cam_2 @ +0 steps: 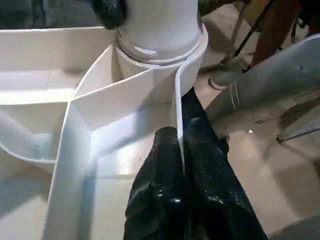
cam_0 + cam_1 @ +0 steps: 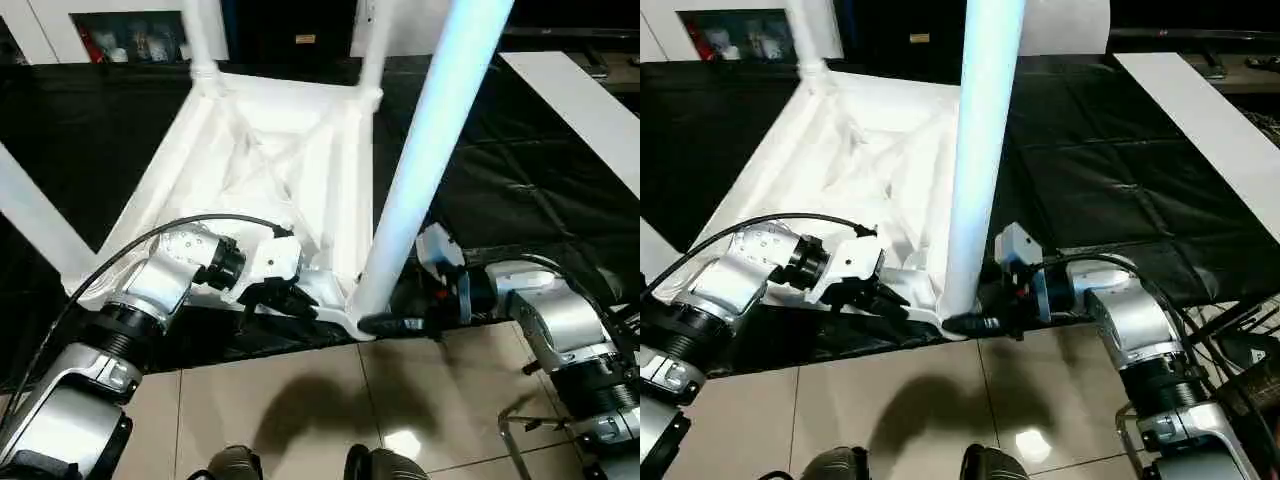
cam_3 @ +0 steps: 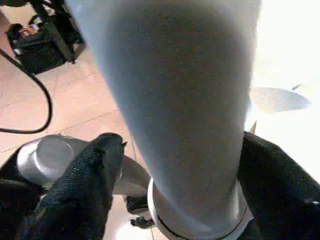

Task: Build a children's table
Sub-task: Rotate leg to tighten

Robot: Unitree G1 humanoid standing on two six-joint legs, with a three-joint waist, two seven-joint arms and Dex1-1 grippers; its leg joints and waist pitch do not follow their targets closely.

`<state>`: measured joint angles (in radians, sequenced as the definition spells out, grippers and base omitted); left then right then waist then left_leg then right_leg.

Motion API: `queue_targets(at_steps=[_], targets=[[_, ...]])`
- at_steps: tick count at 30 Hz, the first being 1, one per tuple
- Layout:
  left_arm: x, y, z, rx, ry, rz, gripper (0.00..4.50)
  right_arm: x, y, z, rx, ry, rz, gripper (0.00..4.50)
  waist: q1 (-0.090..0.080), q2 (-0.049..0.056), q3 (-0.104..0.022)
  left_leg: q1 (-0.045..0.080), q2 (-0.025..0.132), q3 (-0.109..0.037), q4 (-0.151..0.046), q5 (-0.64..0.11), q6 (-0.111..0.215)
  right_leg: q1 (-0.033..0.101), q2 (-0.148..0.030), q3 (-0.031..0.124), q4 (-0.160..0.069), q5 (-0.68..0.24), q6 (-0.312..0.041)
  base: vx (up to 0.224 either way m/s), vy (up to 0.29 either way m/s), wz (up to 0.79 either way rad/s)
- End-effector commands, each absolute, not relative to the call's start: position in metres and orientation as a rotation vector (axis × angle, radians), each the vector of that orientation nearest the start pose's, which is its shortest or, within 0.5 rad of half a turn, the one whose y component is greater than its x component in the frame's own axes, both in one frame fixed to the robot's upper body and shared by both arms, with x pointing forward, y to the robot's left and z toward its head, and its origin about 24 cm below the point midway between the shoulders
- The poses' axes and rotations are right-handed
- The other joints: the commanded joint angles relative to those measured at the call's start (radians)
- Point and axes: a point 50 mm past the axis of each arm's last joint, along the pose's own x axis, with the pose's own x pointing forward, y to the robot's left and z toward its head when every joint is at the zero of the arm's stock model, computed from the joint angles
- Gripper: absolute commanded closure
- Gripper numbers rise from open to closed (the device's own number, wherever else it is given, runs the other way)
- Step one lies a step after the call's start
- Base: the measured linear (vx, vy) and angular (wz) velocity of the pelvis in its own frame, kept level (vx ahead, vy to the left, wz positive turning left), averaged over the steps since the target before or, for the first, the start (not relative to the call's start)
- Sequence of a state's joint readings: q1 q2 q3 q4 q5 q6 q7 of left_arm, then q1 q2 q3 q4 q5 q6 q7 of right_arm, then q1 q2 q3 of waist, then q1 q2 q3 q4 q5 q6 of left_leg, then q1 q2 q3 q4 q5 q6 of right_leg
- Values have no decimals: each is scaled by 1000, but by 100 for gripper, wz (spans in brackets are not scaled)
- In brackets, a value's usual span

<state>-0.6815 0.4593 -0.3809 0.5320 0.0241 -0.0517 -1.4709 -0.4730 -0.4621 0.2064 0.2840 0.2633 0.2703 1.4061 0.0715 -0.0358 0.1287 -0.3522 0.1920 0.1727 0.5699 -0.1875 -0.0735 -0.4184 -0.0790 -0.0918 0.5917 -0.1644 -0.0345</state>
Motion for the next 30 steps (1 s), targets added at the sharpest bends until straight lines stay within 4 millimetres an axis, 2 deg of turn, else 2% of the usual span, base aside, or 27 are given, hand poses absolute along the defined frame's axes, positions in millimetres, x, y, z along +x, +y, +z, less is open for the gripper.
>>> queue_targets(at_steps=[1, 6, 9, 10, 18, 20, 21, 23, 25, 27, 29, 30], targets=[[304, 126, 69, 708, 505, -1764, 450, 290, -146, 89, -150, 319, 1567, 118, -4, -4, -74, 0, 44, -2, -56, -95, 107, 64, -72, 64, -55, -185, -248, 0, 0, 0], [304, 127, 69, 716, 509, -1780, 450, 291, -148, 89, -150, 323, 1590, 170, 1, -5, -76, -1, 43, 0, -54, -84, 111, 65, -71, 63, -54, -177, -252, 0, 0, 0], [304, 128, 68, 720, 510, -1782, 450, 292, -148, 89, -151, 324, 1593, 182, 4, -5, -76, 0, 44, -1, -54, -82, 111, 64, -71, 63, -54, -177, -251, 0, 0, 0], [304, 128, 68, 722, 513, -1781, 450, 291, -148, 88, -149, 325, 1594, 206, 7, -5, -77, 2, 44, 0, -54, -79, 111, 64, -71, 63, -52, -169, -253, 0, 0, 0], [309, 130, 66, 690, 533, -1701, 450, 292, -142, 87, -99, 295, 1550, 241, 9, -4, -78, 1, 44, 0, -54, -76, 105, 65, -71, 63, -52, -172, -251, 0, 0, 0], [309, 130, 66, 688, 534, -1697, 450, 292, -142, 87, -95, 293, 1546, 243, 9, -5, -76, 1, 43, 0, -55, -93, 100, 65, -72, 62, -57, -200, -245, 0, 0, 0], [312, 129, 67, 657, 532, -1645, 450, 295, -138, 86, -77, 278, 1490, 243, 8, -2, -75, 1, 41, -1, -57, -118, 84, 65, -74, 62, -64, -263, -227, 0, 0, 0], [317, 127, 68, 597, 525, -1571, 450, 300, -133, 84, -68, 260, 1393, 244, 5, -2, -68, 2, 40, -3, -60, -158, 60, 61, -77, 61, -76, -365, -196, -26, -7, -1], [322, 123, 69, 550, 515, -1504, 450, 305, -127, 80, -54, 254, 1292, 247, 0, -4, -65, 5, 35, -6, -64, -178, 36, 59, -77, 60, -92, -494, -145, -26, -3, -1], [324, 121, 70, 523, 507, -1462, 450, 308, -124, 78, -44, 255, 1236, 248, -8, -4, -62, 2, 33, -11, -67, -198, 25, 59, -77, 56, -98, -556, -117, -53, -2, -2], [331, 112, 72, 450, 479, -1347, 450, 315, -109, 74, 13, 252, 1103, 251, -22, -4, -61, 0, 30, -15, -68, -220, 15, 56, -76, 52, -104, -598, -101, 0, 0, 0], [333, 108, 72, 427, 470, -1309, 450, 317, -104, 73, 27, 252, 1064, 251, -32, -8, -62, -4, 27, -18, -69, -227, 10, 58, -76, 48, -107, -619, -88, 0, 0, 0]])
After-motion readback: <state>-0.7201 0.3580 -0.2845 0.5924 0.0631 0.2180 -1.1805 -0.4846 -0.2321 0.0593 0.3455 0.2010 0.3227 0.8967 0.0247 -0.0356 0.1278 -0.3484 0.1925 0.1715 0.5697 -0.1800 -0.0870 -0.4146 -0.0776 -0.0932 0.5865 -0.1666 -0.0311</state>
